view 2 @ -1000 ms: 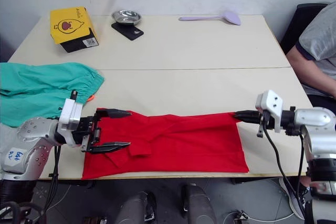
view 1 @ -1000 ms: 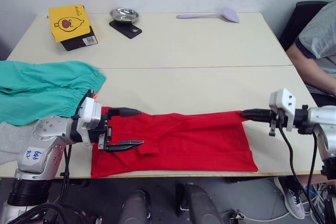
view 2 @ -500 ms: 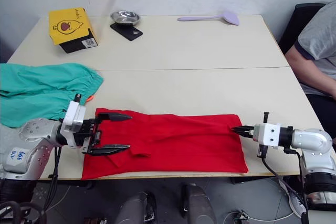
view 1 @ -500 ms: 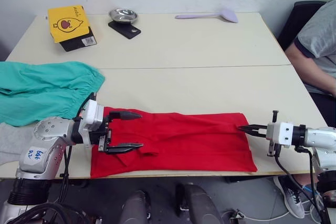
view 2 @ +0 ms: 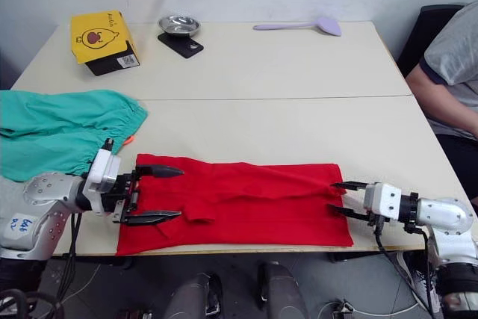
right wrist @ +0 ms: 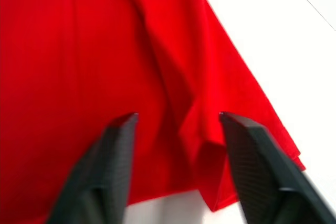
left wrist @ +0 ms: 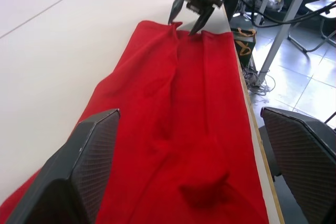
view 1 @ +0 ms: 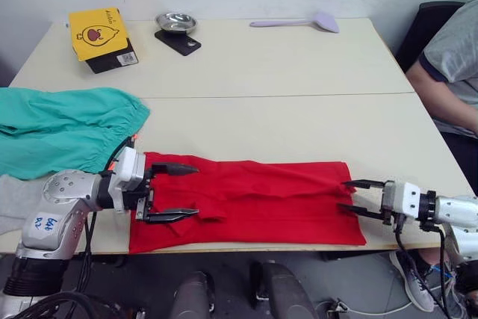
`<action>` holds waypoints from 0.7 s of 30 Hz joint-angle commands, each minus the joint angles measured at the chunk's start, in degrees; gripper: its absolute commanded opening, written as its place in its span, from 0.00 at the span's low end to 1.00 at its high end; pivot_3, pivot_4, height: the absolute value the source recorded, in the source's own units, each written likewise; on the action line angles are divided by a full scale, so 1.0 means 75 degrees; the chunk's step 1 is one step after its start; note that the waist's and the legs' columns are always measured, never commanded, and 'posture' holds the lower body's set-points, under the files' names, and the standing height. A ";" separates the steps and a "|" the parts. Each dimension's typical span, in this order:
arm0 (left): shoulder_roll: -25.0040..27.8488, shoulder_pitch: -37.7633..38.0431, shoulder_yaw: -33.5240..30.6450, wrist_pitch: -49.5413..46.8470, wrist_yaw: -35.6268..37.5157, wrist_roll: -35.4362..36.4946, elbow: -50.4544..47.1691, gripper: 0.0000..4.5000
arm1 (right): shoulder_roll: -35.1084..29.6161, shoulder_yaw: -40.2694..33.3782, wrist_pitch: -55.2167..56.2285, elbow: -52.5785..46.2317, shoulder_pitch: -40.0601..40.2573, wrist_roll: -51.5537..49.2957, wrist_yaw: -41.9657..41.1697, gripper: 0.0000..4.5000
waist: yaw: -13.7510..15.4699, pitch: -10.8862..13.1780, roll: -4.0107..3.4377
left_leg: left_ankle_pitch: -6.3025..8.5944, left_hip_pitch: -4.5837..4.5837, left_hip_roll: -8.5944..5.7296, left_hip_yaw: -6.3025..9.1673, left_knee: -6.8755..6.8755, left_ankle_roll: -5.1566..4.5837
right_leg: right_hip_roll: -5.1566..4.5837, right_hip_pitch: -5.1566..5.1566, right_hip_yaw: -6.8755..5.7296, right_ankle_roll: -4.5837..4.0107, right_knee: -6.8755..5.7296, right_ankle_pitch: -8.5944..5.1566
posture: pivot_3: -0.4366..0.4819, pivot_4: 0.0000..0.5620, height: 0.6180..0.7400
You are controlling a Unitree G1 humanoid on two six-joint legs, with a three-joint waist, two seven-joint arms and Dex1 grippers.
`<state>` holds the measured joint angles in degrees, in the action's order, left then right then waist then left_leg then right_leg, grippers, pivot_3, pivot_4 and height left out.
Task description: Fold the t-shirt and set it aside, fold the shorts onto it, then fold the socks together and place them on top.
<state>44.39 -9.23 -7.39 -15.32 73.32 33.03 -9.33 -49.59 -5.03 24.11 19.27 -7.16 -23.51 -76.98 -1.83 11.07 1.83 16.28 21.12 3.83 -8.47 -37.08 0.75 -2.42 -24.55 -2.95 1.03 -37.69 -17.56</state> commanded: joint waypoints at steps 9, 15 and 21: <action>-0.0079 -0.0022 -0.0764 -0.0649 -0.1170 0.0211 0.0166 1.00 | -0.0402 -0.0630 -0.5105 -0.2304 -0.0363 -0.2039 0.0687 0.76 | 0.0027 0.0001 0.0002 | 0.0012 0.0005 0.0001 0.0007 0.0001 -0.0032 | -0.0001 0.0001 -0.0005 -0.0008 0.0013 -0.0004 | 0.48 0.27 1.00; -0.0392 -0.0154 -0.0421 -0.0309 -0.1850 -0.0539 0.0276 0.64 | 0.0986 0.0344 -0.2878 -0.1823 -0.1024 -0.0115 0.1045 0.28 | 0.0028 0.0000 0.0003 | 0.0015 0.0011 0.0000 0.0007 0.0010 -0.0019 | 0.0002 -0.0002 -0.0011 -0.0006 0.0014 -0.0003 | 0.48 0.27 1.00; -0.0884 -0.0015 0.0076 -0.0145 -0.2460 -0.1113 0.0128 0.19 | 0.1906 0.0764 -0.1554 -0.1119 -0.1248 0.1017 0.1704 0.00 | 0.0020 0.0000 0.0004 | 0.0008 0.0015 -0.0003 -0.0008 0.0003 0.0002 | -0.0004 -0.0005 -0.0008 0.0000 0.0015 -0.0001 | 0.48 0.27 1.00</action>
<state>37.94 -9.88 -7.41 -17.28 56.05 25.59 -6.47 -35.44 0.45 9.47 10.71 -16.12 -17.28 -65.08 -1.68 11.07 1.86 16.34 21.23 3.81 -8.53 -37.07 0.77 -2.46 -24.58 -3.01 1.04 -37.58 -17.55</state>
